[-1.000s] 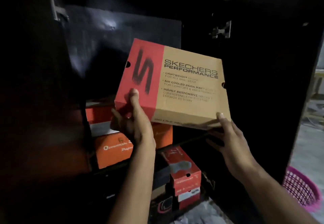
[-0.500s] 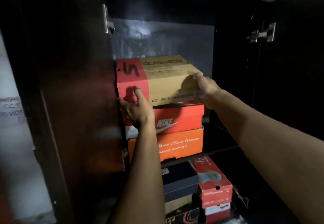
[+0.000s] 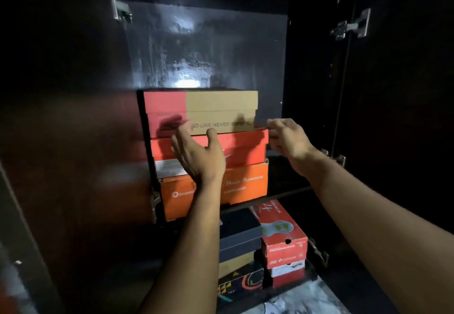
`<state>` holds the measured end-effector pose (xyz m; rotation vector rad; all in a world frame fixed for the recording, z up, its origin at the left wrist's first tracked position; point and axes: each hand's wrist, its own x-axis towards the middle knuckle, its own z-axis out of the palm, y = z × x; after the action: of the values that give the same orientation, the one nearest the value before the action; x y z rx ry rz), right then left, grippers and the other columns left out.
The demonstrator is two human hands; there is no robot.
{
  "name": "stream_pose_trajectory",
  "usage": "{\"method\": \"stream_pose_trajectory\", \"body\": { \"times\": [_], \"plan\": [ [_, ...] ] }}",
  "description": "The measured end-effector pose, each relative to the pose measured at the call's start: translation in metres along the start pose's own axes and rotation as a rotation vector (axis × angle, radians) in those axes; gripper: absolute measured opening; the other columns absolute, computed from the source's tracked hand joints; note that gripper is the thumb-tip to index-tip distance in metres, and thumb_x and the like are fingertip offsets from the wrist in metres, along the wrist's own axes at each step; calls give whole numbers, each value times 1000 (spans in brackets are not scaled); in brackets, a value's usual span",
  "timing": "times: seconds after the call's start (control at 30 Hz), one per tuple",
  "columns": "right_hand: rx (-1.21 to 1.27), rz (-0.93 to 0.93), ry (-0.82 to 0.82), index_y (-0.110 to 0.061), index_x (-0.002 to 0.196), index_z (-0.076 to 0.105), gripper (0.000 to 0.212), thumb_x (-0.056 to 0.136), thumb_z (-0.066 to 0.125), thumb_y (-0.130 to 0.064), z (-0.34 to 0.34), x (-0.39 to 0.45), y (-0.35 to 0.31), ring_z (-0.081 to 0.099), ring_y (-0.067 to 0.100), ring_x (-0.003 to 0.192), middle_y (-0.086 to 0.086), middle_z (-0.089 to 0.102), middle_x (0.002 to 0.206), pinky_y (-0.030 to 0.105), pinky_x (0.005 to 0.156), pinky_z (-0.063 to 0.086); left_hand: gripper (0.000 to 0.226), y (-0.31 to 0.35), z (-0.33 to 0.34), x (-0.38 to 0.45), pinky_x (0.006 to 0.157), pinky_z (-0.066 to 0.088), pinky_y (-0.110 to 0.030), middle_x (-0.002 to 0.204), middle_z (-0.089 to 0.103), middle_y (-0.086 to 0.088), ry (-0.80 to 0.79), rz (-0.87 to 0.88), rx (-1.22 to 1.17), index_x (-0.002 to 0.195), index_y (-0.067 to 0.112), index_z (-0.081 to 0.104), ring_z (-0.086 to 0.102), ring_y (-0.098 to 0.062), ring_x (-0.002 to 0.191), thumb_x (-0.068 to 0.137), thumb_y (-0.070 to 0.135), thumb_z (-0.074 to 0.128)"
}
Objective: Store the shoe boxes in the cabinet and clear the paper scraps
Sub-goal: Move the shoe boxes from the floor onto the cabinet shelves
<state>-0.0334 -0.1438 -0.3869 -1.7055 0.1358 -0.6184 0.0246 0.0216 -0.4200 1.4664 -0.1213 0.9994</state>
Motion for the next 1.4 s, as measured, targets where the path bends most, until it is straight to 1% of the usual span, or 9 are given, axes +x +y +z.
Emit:
{"method": "stream_pose_trajectory", "body": {
  "times": [0.1, 0.2, 0.43, 0.67, 0.77, 0.87, 1.03, 1.17, 1.4],
  "plan": [
    [43, 23, 61, -14, 104, 68, 15, 105, 57, -23, -34, -32, 25, 64, 17, 87, 4, 71, 90, 34, 85, 53, 42, -2, 16, -46, 93, 48, -43, 103, 70, -4, -164, -13, -97, 107, 13, 66, 63, -28, 102, 76, 37, 53],
    [46, 67, 108, -9, 125, 63, 23, 104, 57, -17, -77, -69, 53, 66, 20, 100, 6, 70, 107, 33, 96, 54, 26, -3, 32, -100, 81, 55, -43, 95, 68, 3, -359, -53, -135, 103, 20, 65, 65, -21, 92, 79, 29, 60],
    [-157, 179, 300, -26, 106, 68, 17, 89, 68, -30, -187, -186, 115, 71, 35, 99, 19, 72, 106, 50, 100, 55, 21, 9, 63, -252, 73, 52, -26, 96, 70, 4, -868, -193, -232, 108, 25, 67, 65, -6, 86, 88, 18, 65],
    [-349, 385, 571, -19, 108, 71, 12, 96, 69, -19, -306, -340, 141, 66, 9, 77, 0, 69, 94, 31, 80, 56, 18, 60, 67, -418, 65, 43, -1, 92, 71, 2, -1342, -191, -281, 105, 13, 71, 64, 3, 75, 89, 5, 68],
    [-360, 461, 742, -22, 107, 71, 15, 94, 69, -28, -349, -415, 144, 65, 10, 78, -3, 69, 93, 35, 81, 56, 17, 88, 54, -492, 67, 47, -8, 90, 70, 0, -1584, -172, -295, 104, 14, 70, 64, -3, 75, 90, 6, 69],
    [-435, 535, 920, -17, 111, 71, 15, 97, 68, -24, -390, -486, 143, 64, 11, 78, -4, 67, 87, 31, 79, 54, 18, 121, 40, -564, 71, 53, -33, 84, 70, -3, -1799, -163, -324, 96, 32, 67, 68, -23, 78, 82, 21, 66],
    [-585, 653, 1219, -14, 110, 72, 17, 95, 68, -21, -452, -598, 144, 64, 14, 89, 0, 73, 101, 15, 70, 44, 13, 182, 10, -681, 74, 57, -29, 92, 68, -4, -2094, -246, -346, 97, 29, 67, 72, -28, 88, 88, 20, 67],
    [-634, 762, 1454, -19, 118, 70, 30, 90, 67, -30, -494, -672, 155, 64, 23, 115, 6, 67, 126, 34, 95, 50, 17, 215, -24, -764, 73, 53, -30, 110, 66, -10, -2373, -442, -229, 114, 19, 63, 69, -19, 81, 97, 22, 62],
    [-547, 1047, 1672, -22, 149, 48, 62, 92, 66, -37, -548, -754, 190, 40, 33, 145, 13, 41, 153, 46, 119, 36, 64, 246, -62, -863, 95, 57, -41, 140, 49, -2, -2627, -697, -15, 145, 26, 40, 62, -25, 113, 94, 56, 61]
  ]
}}
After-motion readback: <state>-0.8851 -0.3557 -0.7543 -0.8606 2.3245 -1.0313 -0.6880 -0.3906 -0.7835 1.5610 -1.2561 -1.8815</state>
